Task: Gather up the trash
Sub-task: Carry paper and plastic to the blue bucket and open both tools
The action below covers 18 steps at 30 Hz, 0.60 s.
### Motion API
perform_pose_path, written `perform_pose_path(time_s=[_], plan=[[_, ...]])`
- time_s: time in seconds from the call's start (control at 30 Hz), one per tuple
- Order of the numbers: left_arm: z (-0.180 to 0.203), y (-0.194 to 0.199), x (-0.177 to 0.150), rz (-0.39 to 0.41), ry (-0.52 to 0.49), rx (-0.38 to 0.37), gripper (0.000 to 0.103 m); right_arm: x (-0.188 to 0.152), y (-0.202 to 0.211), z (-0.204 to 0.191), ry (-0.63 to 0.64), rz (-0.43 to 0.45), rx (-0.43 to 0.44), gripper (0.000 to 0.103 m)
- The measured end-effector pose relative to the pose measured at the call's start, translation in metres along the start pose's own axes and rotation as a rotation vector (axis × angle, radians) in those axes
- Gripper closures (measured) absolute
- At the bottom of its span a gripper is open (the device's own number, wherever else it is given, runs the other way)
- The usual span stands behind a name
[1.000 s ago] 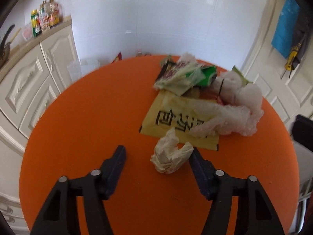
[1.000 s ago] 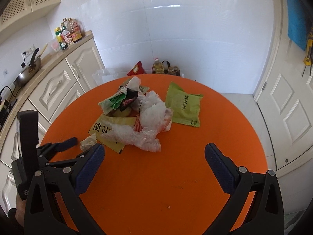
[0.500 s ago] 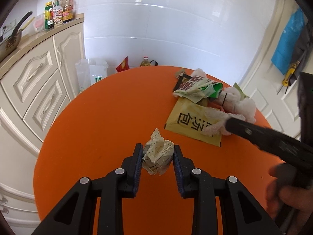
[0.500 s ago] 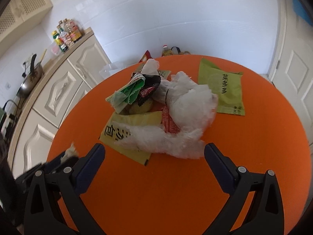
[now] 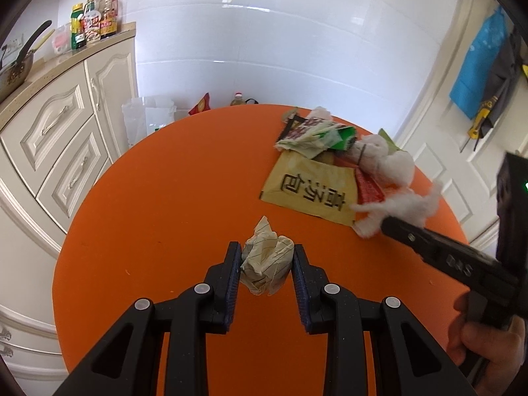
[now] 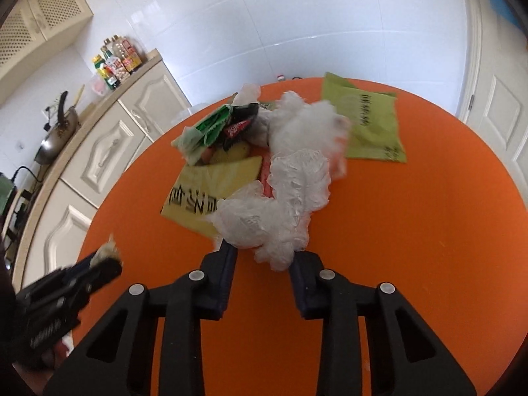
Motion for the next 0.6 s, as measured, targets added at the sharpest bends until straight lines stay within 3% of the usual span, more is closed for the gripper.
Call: perform_pose_path(time_s=[0.33,0.6], plan=[[0.046,0.024,-0.023,0.019,-0.059,-0.029,0.077,-0.017,0.051,0.023,0.019,0.091,0.004,0.074],[0.095,0.043,-0.018,0.051,-0.133,-0.063,0.077,-0.009,0.1,0.045,0.0,0.196,-0.003,0.074]])
Point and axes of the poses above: each gripper's, at about its wrist camera, not at the fingertips, and y roughly against the way its jaws point, z to its right, x to its top, the point moved 10 cm from there along -y, roughly the way its jaws point, and after that the axes turned 6 degrees about -x, right-handed, at the moved point
